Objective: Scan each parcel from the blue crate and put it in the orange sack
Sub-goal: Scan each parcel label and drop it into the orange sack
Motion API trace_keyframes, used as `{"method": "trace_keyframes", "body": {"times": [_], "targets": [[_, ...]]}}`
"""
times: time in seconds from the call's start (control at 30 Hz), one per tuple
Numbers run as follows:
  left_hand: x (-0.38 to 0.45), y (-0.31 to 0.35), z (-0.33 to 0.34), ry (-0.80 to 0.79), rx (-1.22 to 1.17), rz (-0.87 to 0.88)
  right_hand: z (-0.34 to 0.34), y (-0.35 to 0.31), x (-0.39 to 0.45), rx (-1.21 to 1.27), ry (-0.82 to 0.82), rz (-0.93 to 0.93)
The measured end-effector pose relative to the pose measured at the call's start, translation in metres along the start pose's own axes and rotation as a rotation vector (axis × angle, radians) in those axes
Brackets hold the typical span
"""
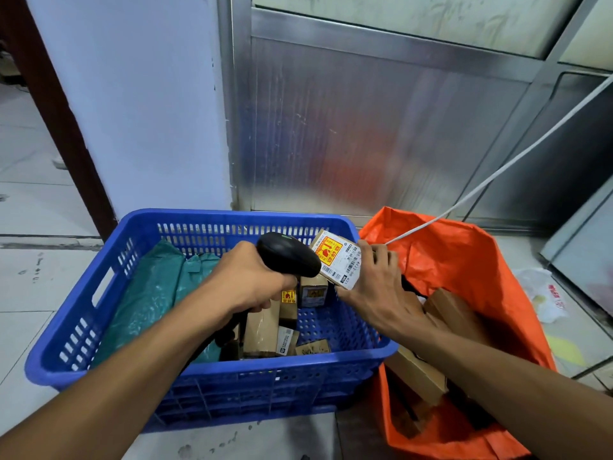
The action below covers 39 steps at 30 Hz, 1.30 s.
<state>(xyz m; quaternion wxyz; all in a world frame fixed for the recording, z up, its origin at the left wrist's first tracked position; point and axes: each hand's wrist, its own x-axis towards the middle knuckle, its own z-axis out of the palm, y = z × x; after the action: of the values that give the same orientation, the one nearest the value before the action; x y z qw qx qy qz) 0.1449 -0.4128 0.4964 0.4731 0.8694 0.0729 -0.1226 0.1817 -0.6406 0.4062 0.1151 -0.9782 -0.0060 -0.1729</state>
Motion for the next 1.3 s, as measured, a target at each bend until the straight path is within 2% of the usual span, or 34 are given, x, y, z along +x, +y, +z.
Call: {"method": "trace_keyframes", "body": {"times": [0.57,0.87,0.97,1.2,1.3], "targets": [[0.008,0.006,0.015,-0.01,-0.005,-0.006,-0.003,0.014,0.001,0.022,0.03,-0.028],[0.008,0.004,0.012,-0.032,0.012,0.006,-0.004,0.021,0.004,0.079,-0.039,-0.007],[0.008,0.003,0.011,-0.035,0.003,0.004,-0.007,0.028,0.011,0.188,-0.101,0.128],[0.008,0.003,0.009,-0.029,0.0,0.003,-0.03,0.057,0.032,0.621,-0.403,0.689],[0.01,0.001,0.009,-0.034,0.01,0.003,-0.045,0.078,0.035,0.639,-0.487,0.784]]}}
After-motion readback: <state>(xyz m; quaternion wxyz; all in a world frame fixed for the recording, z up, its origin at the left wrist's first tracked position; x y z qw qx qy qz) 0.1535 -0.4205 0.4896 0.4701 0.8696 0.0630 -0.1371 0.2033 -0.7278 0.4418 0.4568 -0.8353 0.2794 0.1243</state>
